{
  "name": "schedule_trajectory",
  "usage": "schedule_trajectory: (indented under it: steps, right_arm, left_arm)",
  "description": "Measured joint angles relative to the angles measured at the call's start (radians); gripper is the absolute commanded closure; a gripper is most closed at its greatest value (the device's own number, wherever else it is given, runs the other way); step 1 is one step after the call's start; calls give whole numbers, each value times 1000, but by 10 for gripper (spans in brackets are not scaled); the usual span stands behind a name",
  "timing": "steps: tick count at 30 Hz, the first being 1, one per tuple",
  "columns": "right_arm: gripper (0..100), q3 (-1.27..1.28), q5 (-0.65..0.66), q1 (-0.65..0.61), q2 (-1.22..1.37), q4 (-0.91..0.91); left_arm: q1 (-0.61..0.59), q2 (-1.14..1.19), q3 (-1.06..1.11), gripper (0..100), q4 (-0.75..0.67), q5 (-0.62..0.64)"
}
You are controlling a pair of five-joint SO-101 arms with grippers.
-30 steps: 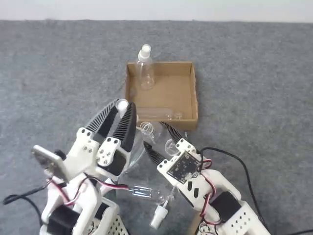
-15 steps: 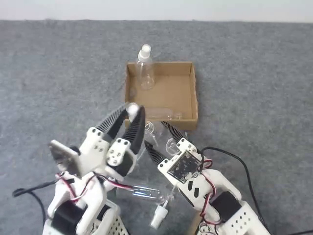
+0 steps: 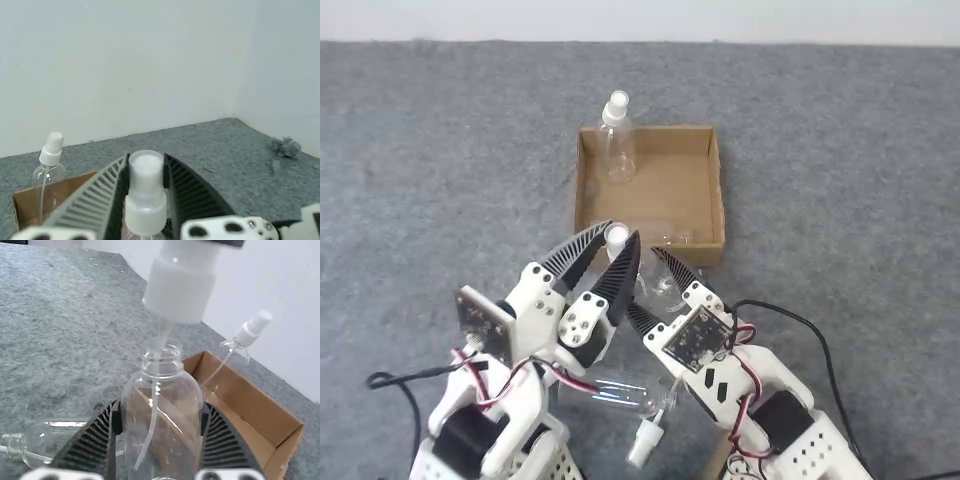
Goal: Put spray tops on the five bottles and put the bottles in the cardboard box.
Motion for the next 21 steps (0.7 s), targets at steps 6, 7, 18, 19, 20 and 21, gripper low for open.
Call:
schedule_trajectory:
  steps: [6, 7, 18, 19, 20, 21]
  right_arm:
    - [940, 0, 0, 2, 0, 0]
    - [940, 0, 0, 3, 0, 0]
    - [940, 0, 0, 3, 0, 0]
    - [940, 0, 0, 3, 0, 0]
    - [940, 0, 0, 2, 0, 0]
    - [940, 0, 0, 2, 0, 0]
  left_arm:
    - [0, 0, 5, 913, -14, -2]
    - [0, 0, 5, 913, -14, -3]
    - [3, 0, 8, 856, -14, -3]
    - [3, 0, 8, 856, -14, -3]
    - [2, 0, 8, 856, -14, -3]
    - [-11, 0, 8, 856, -14, -2]
